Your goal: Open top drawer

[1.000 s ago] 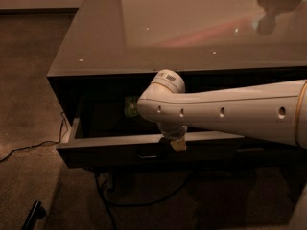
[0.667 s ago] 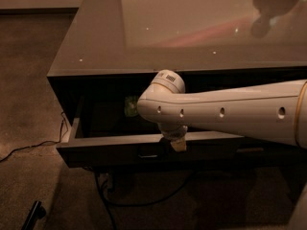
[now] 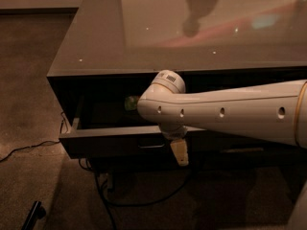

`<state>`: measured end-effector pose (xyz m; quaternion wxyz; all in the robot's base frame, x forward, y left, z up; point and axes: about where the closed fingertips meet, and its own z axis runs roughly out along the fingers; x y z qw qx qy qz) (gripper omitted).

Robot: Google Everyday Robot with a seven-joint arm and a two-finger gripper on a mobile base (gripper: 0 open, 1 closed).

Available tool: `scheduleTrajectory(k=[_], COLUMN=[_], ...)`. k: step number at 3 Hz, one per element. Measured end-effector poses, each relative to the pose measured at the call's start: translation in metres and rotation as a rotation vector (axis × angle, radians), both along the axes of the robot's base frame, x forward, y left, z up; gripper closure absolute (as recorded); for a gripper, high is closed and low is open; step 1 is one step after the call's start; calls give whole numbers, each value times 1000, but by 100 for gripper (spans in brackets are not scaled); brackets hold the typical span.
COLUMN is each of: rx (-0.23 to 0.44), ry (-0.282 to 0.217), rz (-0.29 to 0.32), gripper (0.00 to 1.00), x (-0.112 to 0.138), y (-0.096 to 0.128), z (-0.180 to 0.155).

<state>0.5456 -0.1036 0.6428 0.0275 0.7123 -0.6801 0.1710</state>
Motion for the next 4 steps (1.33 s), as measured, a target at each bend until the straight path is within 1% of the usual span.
scheduleTrajectory(k=[2,3,4], rx=[13,2,-10], ry=[-9,-1,2], rz=[7,4,-13], gripper=[0,19,42], x=[-2,-14,-41], y=[-1,-5,-13], z=[-3,-16,-25])
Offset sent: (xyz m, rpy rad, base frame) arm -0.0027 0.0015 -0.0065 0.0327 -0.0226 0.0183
